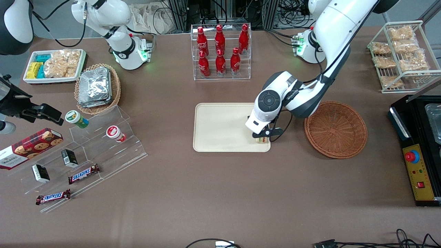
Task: Place sandwich from basket to tray
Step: 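Lower the sandwich onto the tray and open the left gripper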
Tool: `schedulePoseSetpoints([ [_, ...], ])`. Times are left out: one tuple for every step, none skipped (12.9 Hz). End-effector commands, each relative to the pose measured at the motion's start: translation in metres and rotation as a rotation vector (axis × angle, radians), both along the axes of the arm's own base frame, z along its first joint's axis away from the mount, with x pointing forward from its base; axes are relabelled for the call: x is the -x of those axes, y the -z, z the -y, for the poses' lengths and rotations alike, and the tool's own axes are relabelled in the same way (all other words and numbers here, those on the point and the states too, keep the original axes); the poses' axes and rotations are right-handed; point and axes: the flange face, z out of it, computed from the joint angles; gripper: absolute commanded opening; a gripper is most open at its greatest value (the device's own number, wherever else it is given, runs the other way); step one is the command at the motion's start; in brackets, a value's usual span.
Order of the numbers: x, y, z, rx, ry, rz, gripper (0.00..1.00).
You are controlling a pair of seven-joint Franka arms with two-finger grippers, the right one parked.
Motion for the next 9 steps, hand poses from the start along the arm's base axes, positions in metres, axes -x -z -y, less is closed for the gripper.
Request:
schedulePoseSetpoints([
  [-0.001, 0.0041, 0.0028, -0.007, 0.001, 0.02, 0.0],
  [-0.001, 0.0041, 0.0028, -0.008, -0.003, 0.021, 0.0],
  [-0.0009, 0.0042, 0.0027, -0.011, -0.014, 0.02, 0.04],
  [-0.0007, 0.005, 0.0027, -0.011, -0.018, 0.018, 0.45],
  [-0.0018, 0.0069, 0.0012, -0.013, -0.026, 0.014, 0.99],
  [-0.0017, 0.0064, 0.0009, -0.015, -0.027, 0.014, 1.0],
  [-0.0023, 0.0047, 0.0009, -0.017, -0.031, 0.014, 1.0],
  [-0.0028, 0.0033, 0.0, -0.018, -0.034, 0.014, 1.0],
  [-0.0026, 0.0013, -0.0005, -0.022, -0.033, 0.014, 1.0],
])
